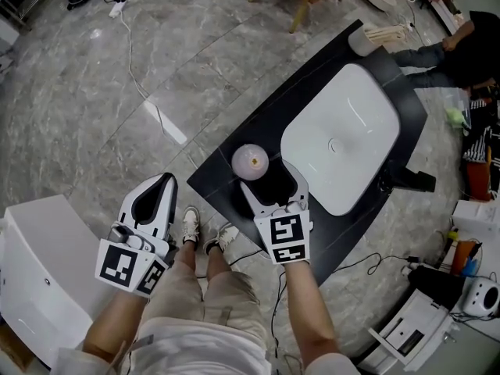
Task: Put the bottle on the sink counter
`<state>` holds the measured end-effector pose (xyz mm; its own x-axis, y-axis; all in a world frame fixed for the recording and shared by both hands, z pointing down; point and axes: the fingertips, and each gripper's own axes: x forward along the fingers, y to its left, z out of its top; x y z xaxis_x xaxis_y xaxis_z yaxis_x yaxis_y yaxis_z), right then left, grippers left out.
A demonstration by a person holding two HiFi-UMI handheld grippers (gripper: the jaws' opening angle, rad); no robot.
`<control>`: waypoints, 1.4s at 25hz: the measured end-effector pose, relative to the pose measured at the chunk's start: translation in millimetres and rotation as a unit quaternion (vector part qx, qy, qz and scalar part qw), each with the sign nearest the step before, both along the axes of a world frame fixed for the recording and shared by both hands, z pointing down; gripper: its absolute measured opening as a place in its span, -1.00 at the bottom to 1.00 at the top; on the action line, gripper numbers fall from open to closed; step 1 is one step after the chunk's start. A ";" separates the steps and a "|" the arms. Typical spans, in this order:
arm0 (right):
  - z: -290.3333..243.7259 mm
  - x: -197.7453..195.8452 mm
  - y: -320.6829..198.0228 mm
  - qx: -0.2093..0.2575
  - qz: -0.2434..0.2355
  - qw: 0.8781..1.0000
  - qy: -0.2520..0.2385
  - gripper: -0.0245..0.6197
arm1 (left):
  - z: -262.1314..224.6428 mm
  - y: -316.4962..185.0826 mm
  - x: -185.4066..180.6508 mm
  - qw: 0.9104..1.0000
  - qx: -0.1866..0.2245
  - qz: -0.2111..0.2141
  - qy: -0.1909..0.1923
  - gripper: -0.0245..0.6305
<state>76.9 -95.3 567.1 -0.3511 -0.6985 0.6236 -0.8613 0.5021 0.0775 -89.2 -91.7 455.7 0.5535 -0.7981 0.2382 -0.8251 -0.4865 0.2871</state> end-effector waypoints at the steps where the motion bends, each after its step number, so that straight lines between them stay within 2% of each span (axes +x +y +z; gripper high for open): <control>1: -1.6 2.9 2.4 0.002 0.004 1.000 0.002 0.22 | -3.5 0.7 0.5 1.000 0.003 0.001 0.000 -0.88; 10: -33.1 40.1 22.6 0.019 0.068 0.997 -0.002 -0.23 | -40.1 16.6 -1.3 1.000 0.022 0.010 -0.009 -0.88; 13: -54.3 57.4 28.4 0.034 0.093 0.995 -0.001 -0.51 | -60.9 21.8 -2.4 0.999 0.032 0.013 -0.010 -0.88; 15: -71.1 67.4 31.5 0.055 0.108 0.993 -0.005 -0.89 | -74.1 24.8 -3.4 0.999 0.039 0.015 -0.010 -0.88; 25: -133.8 112.6 41.3 0.085 0.178 0.978 -0.064 -0.89 | -128.9 24.2 -2.8 0.997 0.073 0.027 -0.001 -0.88; 28: -164.4 121.2 40.7 0.112 0.192 0.972 -0.075 -0.89 | -150.8 21.7 -4.7 0.996 0.091 0.026 0.006 -0.88; 35: -245.5 130.7 47.6 0.181 0.195 0.960 -0.088 -0.89 | -197.9 19.1 -17.1 0.993 0.108 0.011 0.050 -0.88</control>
<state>207.6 -47.6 321.6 -0.0964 -0.9580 0.2701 -0.9941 0.1064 0.0225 -106.4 -72.6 257.8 0.5839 -0.8118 0.0058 -0.7859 -0.5635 0.2546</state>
